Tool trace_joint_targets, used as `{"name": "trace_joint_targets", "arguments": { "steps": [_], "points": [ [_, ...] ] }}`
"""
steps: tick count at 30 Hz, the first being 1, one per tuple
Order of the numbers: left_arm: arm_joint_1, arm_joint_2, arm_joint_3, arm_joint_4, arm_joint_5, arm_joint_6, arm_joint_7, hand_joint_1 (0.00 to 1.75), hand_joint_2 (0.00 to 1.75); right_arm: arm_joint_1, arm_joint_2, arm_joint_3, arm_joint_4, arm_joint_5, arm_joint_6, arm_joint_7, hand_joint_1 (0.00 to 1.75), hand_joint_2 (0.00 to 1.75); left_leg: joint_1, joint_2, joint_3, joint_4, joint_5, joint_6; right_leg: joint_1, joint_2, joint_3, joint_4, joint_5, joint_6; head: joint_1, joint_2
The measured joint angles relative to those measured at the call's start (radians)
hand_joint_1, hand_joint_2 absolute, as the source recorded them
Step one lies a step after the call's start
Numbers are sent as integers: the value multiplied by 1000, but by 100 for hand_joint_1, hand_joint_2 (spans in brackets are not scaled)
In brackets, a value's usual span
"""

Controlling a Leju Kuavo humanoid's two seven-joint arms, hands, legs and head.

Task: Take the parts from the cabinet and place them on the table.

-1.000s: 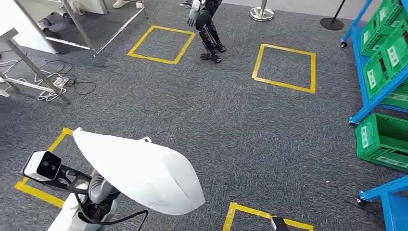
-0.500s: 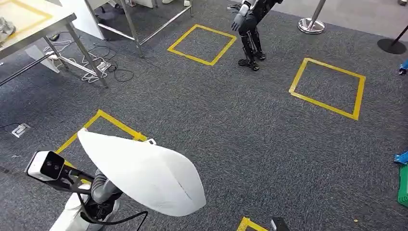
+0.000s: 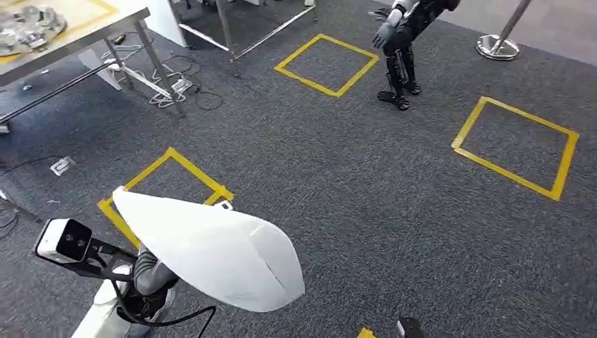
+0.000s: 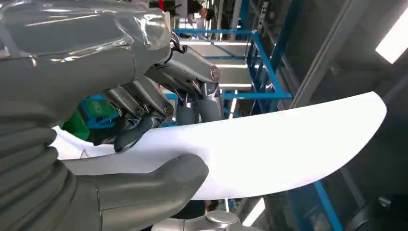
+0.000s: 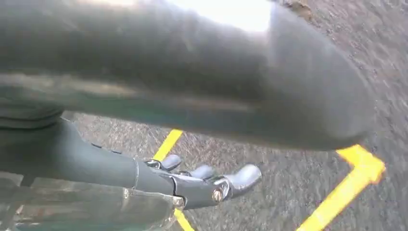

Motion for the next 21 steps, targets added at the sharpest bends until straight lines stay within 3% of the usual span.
{"name": "trace_joint_targets", "arguments": {
  "steps": [1,2,3,4,5,6,7,8,9,11,12,13,14,16,17,19,20,21],
  "points": [
    [0,-4,4,-3,0,0,5,175,175,-3,2,-1,0,1,0,0,0,0,-1,-12,2,-10,2,4,1,-13,8,-10,1,2,-2,0],
    [1,-7,8,-9,0,0,5,175,175,-1,3,-2,-4,3,0,0,0,0,5,-29,37,-45,15,10,9,-17,17,-23,-2,7,-2,0],
    [1,-9,8,-11,0,0,6,175,175,-3,2,-2,-4,5,0,-2,0,0,14,-39,55,-73,26,5,2,35,19,-3,-5,8,3,0],
    [-6,-11,10,-10,2,0,6,175,175,-6,2,-2,-4,6,0,-3,0,0,18,-54,62,-83,26,9,0,82,-3,46,-28,2,1,0],
    [-11,-17,10,-10,2,0,6,175,175,-6,-2,-2,-4,6,0,-3,0,0,20,-65,64,-82,32,9,-2,105,-49,130,-56,-3,4,0],
    [-9,-22,10,-10,1,2,9,175,175,-2,-7,-3,-3,6,0,-3,0,0,20,-81,65,-82,31,7,-4,111,-94,204,-77,-3,4,0],
    [-5,-22,9,-9,2,2,11,175,175,1,-10,-3,-3,8,0,-3,0,0,21,-100,64,-81,30,7,-7,114,-135,262,-88,3,3,0],
    [-1,-22,8,-7,9,2,10,175,175,5,-12,-3,-2,10,0,-1,0,0,23,-119,64,-79,27,2,-11,115,-152,272,-80,13,4,0],
    [4,-21,8,-4,12,3,1,175,175,7,-12,-3,-1,14,0,0,0,0,26,-134,65,-77,24,-2,-18,115,-144,236,-54,28,4,0],
    [9,-19,8,-3,-5,0,-19,175,175,4,-13,-4,-1,18,0,0,0,0,37,-162,64,-56,10,-21,-32,128,-77,70,29,65,3,0],
    [8,-20,8,-3,-12,0,-21,175,175,2,-12,-4,-1,21,0,0,0,0,41,-174,54,-34,-4,-34,-48,169,-49,-3,53,80,6,0],
    [7,-21,8,-3,-12,1,-20,175,175,2,-11,-4,-1,23,0,0,0,0,35,-183,43,-14,-16,-43,-39,180,-48,4,41,67,11,0],
    [7,-23,8,-3,-12,4,-17,175,175,-2,-12,-4,-1,24,1,0,0,0,37,-188,35,-8,-19,-46,-37,162,-48,10,40,50,8,0],
    [7,-22,9,-3,-11,5,-14,175,175,-4,-12,-5,-1,24,2,5,0,0,42,-196,33,-9,-19,-46,-30,154,-47,11,37,39,5,0],
    [7,-22,10,-3,-11,5,-11,175,175,-5,-11,-5,-2,26,2,6,0,0,47,-203,32,-6,-24,-49,-38,144,-45,9,37,29,4,0],
    [3,-22,12,-5,-10,5,-8,175,175,-6,-12,-7,-3,27,3,6,0,0,43,-114,6,49,-54,-60,-35,131,-37,7,32,18,-3,0],
    [1,-22,13,-5,-10,5,-8,175,175,-4,-12,-7,-3,29,3,6,0,0,46,-86,-32,124,-87,-65,-31,122,-34,7,29,13,-2,0],
    [1,-22,13,-5,-10,5,-7,175,175,-2,-13,-8,-3,29,4,8,0,0,47,-74,-79,212,-120,-67,-28,110,-31,7,25,8,-3,0]
  ]
}}
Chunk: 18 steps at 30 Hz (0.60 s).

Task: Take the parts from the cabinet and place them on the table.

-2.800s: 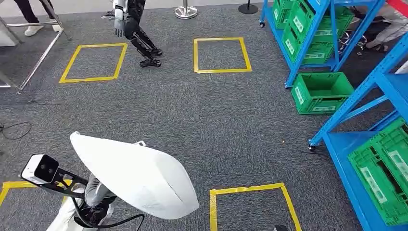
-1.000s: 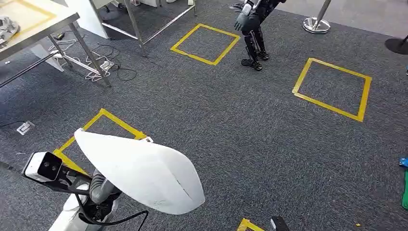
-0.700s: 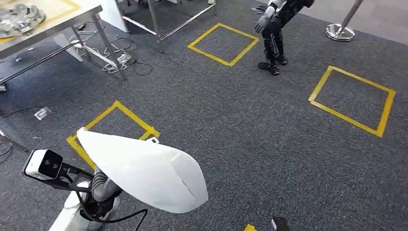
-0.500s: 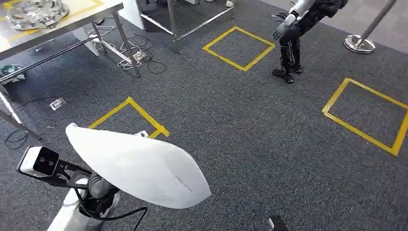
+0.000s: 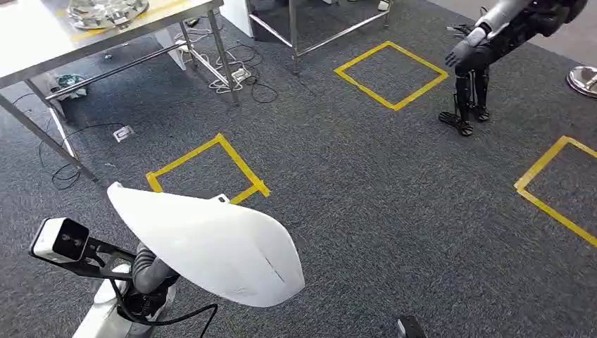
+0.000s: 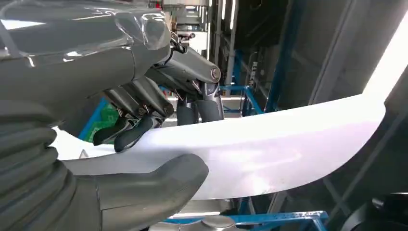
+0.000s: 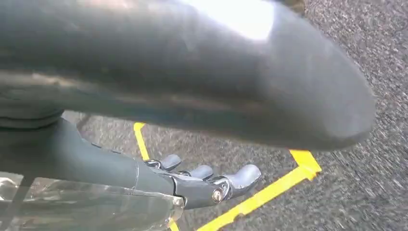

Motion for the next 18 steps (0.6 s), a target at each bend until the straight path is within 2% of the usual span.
{"name": "trace_joint_targets", "arguments": {
  "steps": [1,2,3,4,5,6,7,8,11,12,13,14,15,16,17,18],
  "points": [
    [0,0,0,0,0,0,0,175,175,1,-1,0,0,1,1,2,0,0,1,5,-44,74,-19,-1,2,-14,2,0,-3,-5,0,0],
    [0,0,0,0,0,0,2,175,175,0,-2,-1,0,1,2,3,0,0,1,7,-69,105,-17,-1,4,-25,4,0,-6,-7,0,0],
    [0,0,1,0,0,0,3,175,175,-1,-2,-2,0,1,3,5,0,0,1,8,-68,86,9,2,6,-35,8,0,-10,-7,0,0],
    [0,0,2,0,0,-1,4,175,175,-2,-2,-2,0,1,3,5,0,0,0,9,-43,27,50,8,8,-45,14,0,-14,-6,0,0],
    [0,0,3,0,0,-2,4,175,175,-2,-2,-3,0,1,3,5,0,0,-4,18,1,-65,99,20,12,-56,22,-1,-19,-6,0,0],
    [-1,-1,3,-1,0,-3,5,175,175,-2,0,-3,0,1,3,5,0,0,-14,55,48,-158,141,40,13,-66,30,-3,-24,-6,0,0],
    [-4,-1,3,-1,0,-4,6,175,175,-2,5,-3,0,1,3,5,0,0,-32,117,70,-196,128,55,15,-75,36,-6,-27,-5,1,0],
    [-10,-3,3,-1,0,-5,8,175,175,-1,5,-5,0,1,3,5,0,0,-39,116,73,-211,123,57,22,-84,34,-9,-29,0,-1,0],
    [-9,-4,4,-1,4,-14,15,175,175,-3,6,-11,0,1,3,5,0,0,-43,71,71,-223,122,62,24,-132,50,-20,-35,13,-2,0],
    [-5,-7,3,-2,5,-18,17,175,175,-3,6,-15,-2,1,3,5,0,0,-23,56,103,-250,137,62,23,-118,48,-15,-41,16,-1,0],
    [-10,-10,4,-2,9,-21,18,175,175,-2,5,-21,-1,1,2,3,0,0,-26,45,112,-260,138,66,20,-61,42,15,-55,12,6,0],
    [-16,-14,3,-2,10,-21,18,175,175,1,6,-23,-1,0,2,3,0,0,-25,33,114,-259,142,71,20,-21,9,83,-83,4,4,0],
    [-17,-16,3,-1,10,-21,21,175,175,2,5,-24,0,0,0,3,0,0,-24,15,115,-259,142,71,19,-1,-39,170,-113,0,8,0],
    [-15,-18,3,0,10,-21,22,175,175,5,3,-27,0,0,-1,3,0,0,-24,-2,115,-259,141,72,19,6,-88,250,-137,-1,6,0],
    [-13,-18,3,1,10,-22,24,175,175,11,2,-29,2,-1,-2,3,0,0,-24,-23,115,-258,141,71,18,7,-129,305,-143,6,7,0],
    [-12,-18,3,1,10,-22,24,175,175,14,1,-30,3,-1,-2,3,0,0,-23,-39,116,-258,139,69,16,7,-140,299,-129,16,7,0]
  ]
}}
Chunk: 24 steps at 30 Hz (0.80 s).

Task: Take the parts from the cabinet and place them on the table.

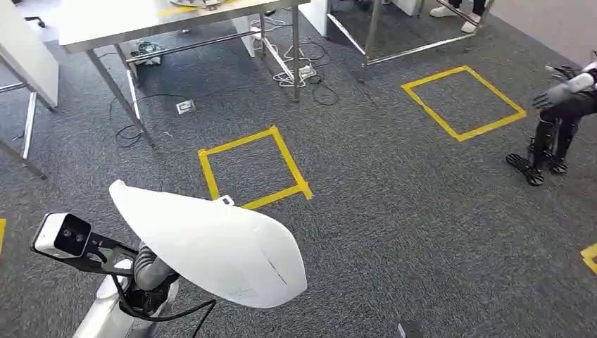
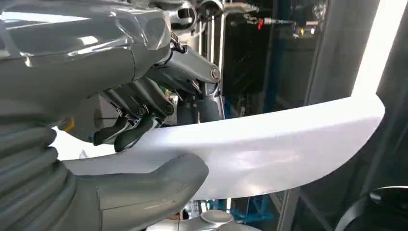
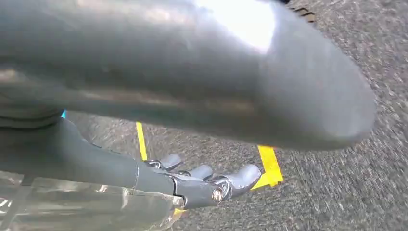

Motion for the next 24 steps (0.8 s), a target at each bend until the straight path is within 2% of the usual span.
{"name": "trace_joint_targets", "arguments": {
  "steps": [1,2,3,4,5,6,8,9,10,11,12,13,14,15,16,17,18,19,20,23,24],
  "points": [
    [0,0,0,0,0,0,0,175,175,1,-1,-1,0,0,0,0,0,0,2,-16,3,1,-2,-4,-3,0,13,-51,34,14,0,0],
    [0,0,0,0,0,0,0,175,175,0,-2,-3,0,0,0,0,0,0,4,-31,7,4,-6,-9,-7,4,48,-143,82,30,0,0],
    [0,0,0,0,0,0,0,175,175,0,-2,-4,0,0,0,0,0,0,7,-44,9,11,-13,-16,-14,21,90,-246,130,44,0,0],
    [0,0,0,0,0,0,0,175,175,1,-1,-5,1,0,0,0,0,0,8,-53,3,22,-20,-24,-24,63,109,-305,157,49,3,0],
    [1,0,0,0,0,0,0,175,175,1,-1,-5,2,0,0,0,0,0,0,-66,-3,36,-31,-31,-19,53,116,-308,157,25,3,0],
    [1,0,0,0,0,0,0,175,175,-3,-1,-6,2,0,0,0,0,0,2,-70,-7,36,-30,-32,-14,45,115,-304,157,12,1,0],
    [2,0,-1,0,0,-3,0,175,175,-5,0,-7,2,-1,0,0,0,0,7,-80,-10,34,-31,-35,-9,33,117,-304,157,-2,2,0],
    [2,0,-1,0,1,-4,0,175,175,-7,3,-8,1,-1,0,-3,0,0,10,-77,-10,40,-37,-39,-22,24,120,-307,157,-11,2,0],
    [1,0,-1,0,2,-5,0,175,175,-9,3,-9,1,-1,0,-5,0,0,4,-24,-16,59,-49,-48,-17,20,124,-308,154,-15,1,0],
    [-2,0,-1,0,2,-6,0,175,175,-8,2,-13,1,-1,0,-7,0,0,7,17,-42,113,-79,-56,-16,11,127,-308,151,-25,-8,0],
    [-3,0,-1,1,3,-7,0,175,175,-5,2,-16,2,-1,-1,-8,0,0,13,36,-89,200,-121,-61,-13,1,129,-307,148,-29,-6,0],
    [-2,0,-2,1,3,-7,0,175,175,-2,2,-18,2,-1,-2,-9,0,0,17,42,-135,283,-152,-65,-11,-10,130,-307,145,-33,-7,0],
    [-1,0,-3,2,4,-8,0,175,175,1,1,-19,2,-1,-3,-10,0,0,20,44,-173,344,-167,-68,-10,-22,130,-307,143,-35,-6,0],
    [0,1,-3,2,5,-8,2,175,175,2,1,-21,2,1,-3,-11,0,0,22,46,-187,358,-154,-68,-9,-34,133,-307,140,-32,-7,0],
    [-1,2,-3,2,7,-8,2,175,175,3,2,-22,2,2,-3,-12,0,0,23,47,-172,319,-122,-66,-8,-44,137,-307,136,-32,-7,0],
    [-1,2,-3,2,9,-9,2,175,175,2,2,-22,2,3,-3,-12,0,0,22,51,-134,242,-78,-61,-6,-54,143,-307,133,-32,-7,0],
    [-2,1,-3,2,10,-10,2,175,175,1,3,-22,2,3,-3,-13,0,0,18,67,-80,141,-33,-50,-3,-63,151,-308,128,-29,-8,0],
    [-4,1,-3,2,10,-10,2,175,175,2,5,-22,2,3,-3,-13,0,0,7,116,-35,61,-7,-31,-3,-71,157,-310,126,-30,-7,0],
    [-8,1,-3,2,10,-11,2,175,175,2,13,-22,2,3,-2,-13,0,0,-2,147,-28,45,-23,-24,5,-81,160,-309,120,-22,-5,0],
    [-9,0,-2,2,11,-13,2,175,175,2,11,-23,2,3,-3,-14,0,0,-9,113,-32,39,-24,-21,0,-113,167,-318,116,-10,-6,0],
    [-9,0,-2,0,11,-13,3,175,175,-2,11,-24,1,3,-3,-15,0,0,-8,99,-20,21,-17,-14,6,-123,177,-326,115,-2,-6,0]
  ]
}}
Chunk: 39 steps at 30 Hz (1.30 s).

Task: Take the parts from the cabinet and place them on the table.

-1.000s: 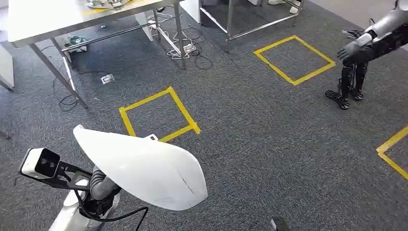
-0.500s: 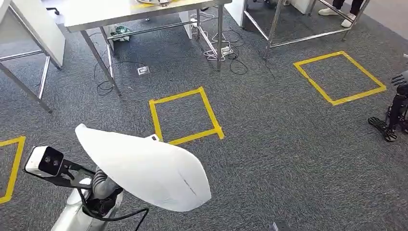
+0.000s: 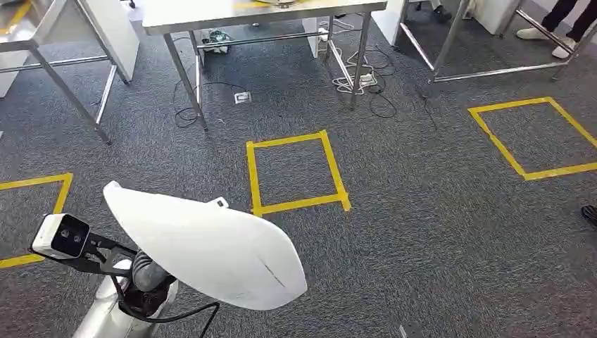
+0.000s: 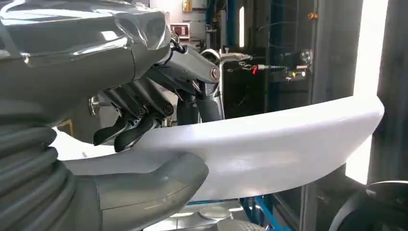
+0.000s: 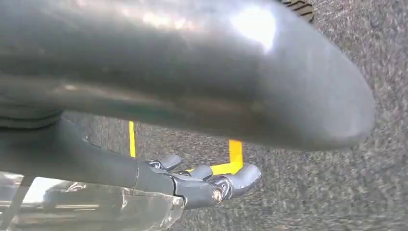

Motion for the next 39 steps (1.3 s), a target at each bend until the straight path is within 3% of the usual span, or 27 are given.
{"name": "trace_joint_targets", "arguments": {
  "steps": [2,3,5,6,8,10,11,12,14,16,18,20,21,22,24,25,26,27,28,30,31,32,33,35,37,38,39],
  "points": [
    [0,-3,0,-2,2,0,1,175,175,1,0,-5,0,-1,0,-3,0,0,15,-13,20,-23,14,4,-7,85,-30,61,-26,-4,2,0],
    [-2,-6,0,-1,1,1,1,175,175,3,-1,-7,0,-1,-1,-3,0,0,15,-22,21,-23,14,6,-7,109,-68,135,-55,-9,8,0],
    [3,-8,-1,0,0,1,3,175,175,8,-5,-11,1,-1,-2,-2,0,0,13,-44,21,-22,10,8,-7,120,-160,289,-103,-10,8,0],
    [5,-8,-1,0,0,2,3,175,175,12,-6,-14,1,-1,-3,-2,0,0,12,-55,22,-21,8,7,-8,121,-183,314,-99,-3,9,0],
    [8,-8,-1,1,0,2,4,175,175,14,-6,-18,2,1,-3,-2,0,0,14,-71,31,-19,1,1,-12,121,-152,217,-39,21,10,0],
    [8,-8,-1,1,0,2,5,175,175,11,-6,-21,2,2,-4,-2,0,0,17,-79,37,-2,-16,-11,-19,121,-68,18,50,45,10,0],
    [9,-7,0,1,1,2,5,175,175,10,-5,-22,2,2,-4,-2,0,0,9,-82,33,5,-24,-20,-10,123,-67,26,43,30,11,0],
    [10,-7,0,1,1,3,6,175,175,8,-5,-23,2,3,-4,-2,0,0,10,-84,31,12,-30,-22,-12,124,-61,19,45,11,8,0],
    [13,-7,1,1,1,3,6,175,175,9,-5,-24,2,3,-5,-2,0,0,13,-84,32,11,-32,-25,-8,125,-61,20,41,-1,9,0],
    [13,-6,2,1,1,3,6,175,175,9,-1,-24,1,3,-6,-2,0,0,17,-76,28,23,-47,-35,-16,126,-52,16,35,-17,9,0],
    [12,-6,2,1,1,2,6,175,175,8,-2,-24,1,5,-6,-2,0,0,21,-62,-24,131,-95,-50,-16,126,-42,16,26,-32,4,0],
    [17,-5,2,1,1,2,6,175,175,9,-2,-25,1,9,-6,-2,0,0,27,-56,-117,294,-154,-57,-12,125,-36,17,18,-39,3,0],
    [19,-5,3,2,1,2,6,175,175,10,-2,-25,1,11,-6,-2,0,0,27,-54,-148,338,-156,-56,-10,125,-33,17,15,-39,3,0],
    [19,-4,3,1,0,3,6,175,175,10,-2,-25,1,14,-6,-2,0,0,27,-53,-152,328,-133,-52,-7,125,-27,17,10,-38,3,0],
    [19,-4,3,1,-1,3,6,175,175,9,-2,-26,1,21,-6,-3,0,0,22,-53,-91,181,-34,-32,0,125,-8,16,0,-37,3,0],
    [18,-4,4,1,-2,4,6,175,175,9,-2,-27,1,23,-6,-3,0,0,15,-53,-47,88,13,-13,3,125,1,14,-6,-38,3,0],
    [17,-4,5,1,-4,5,6,175,175,9,4,-27,1,24,-6,-3,0,0,8,-48,-20,46,8,10,-4,125,3,9,-10,-36,6,0],
    [18,-5,8,0,-8,6,6,175,175,6,7,-29,1,28,-6,-3,0,0,4,-41,-17,34,-1,16,6,125,6,5,-11,-29,9,0],
    [15,-5,8,-1,-11,6,6,175,175,5,7,-31,0,30,-6,-3,0,0,-4,-42,-10,16,-8,19,-3,121,6,0,-11,-22,2,0],
    [19,-4,9,-1,-12,7,6,175,175,6,8,-34,1,34,-6,-3,0,0,-6,-47,8,-13,-10,32,-1,116,23,3,8,0,1,0],
    [19,-6,9,-3,-14,7,6,175,175,5,6,-36,0,36,-6,-3,0,0,9,-50,43,-37,0,30,3,117,14,8,-5,-5,2,0],
    [16,-6,9,-3,-14,6,6,175,175,4,9,-38,0,38,-5,-3,0,0,8,-48,60,-45,0,29,4,121,13,39,-17,-11,6,0],
    [13,-6,8,-4,-14,6,6,175,175,2,8,-40,0,39,-5,-5,0,0,8,-49,66,-45,-1,31,1,124,-17,98,-35,-13,6,0],
    [18,-7,8,-4,-14,6,6,175,175,0,2,-42,0,40,-6,-5,0,0,9,-53,70,-45,-9,27,-3,125,-123,254,-83,-19,7,0],
    [21,-7,8,-3,-16,6,7,175,175,7,0,-43,0,40,-6,-5,0,0,12,-61,79,-45,-20,18,-10,125,-177,296,-96,1,9,0],
    [21,-7,8,-3,-16,6,7,175,175,8,0,-43,0,41,-5,-4,0,0,15,-65,89,-45,-29,11,-16,124,-170,248,-69,24,8,0],
    [21,-7,8,-3,-16,6,7,175,175,8,-1,-44,0,43,-5,-5,0,0,19,-66,100,-42,-38,4,-21,124,-146,172,-27,39,9,0]
  ]
}}
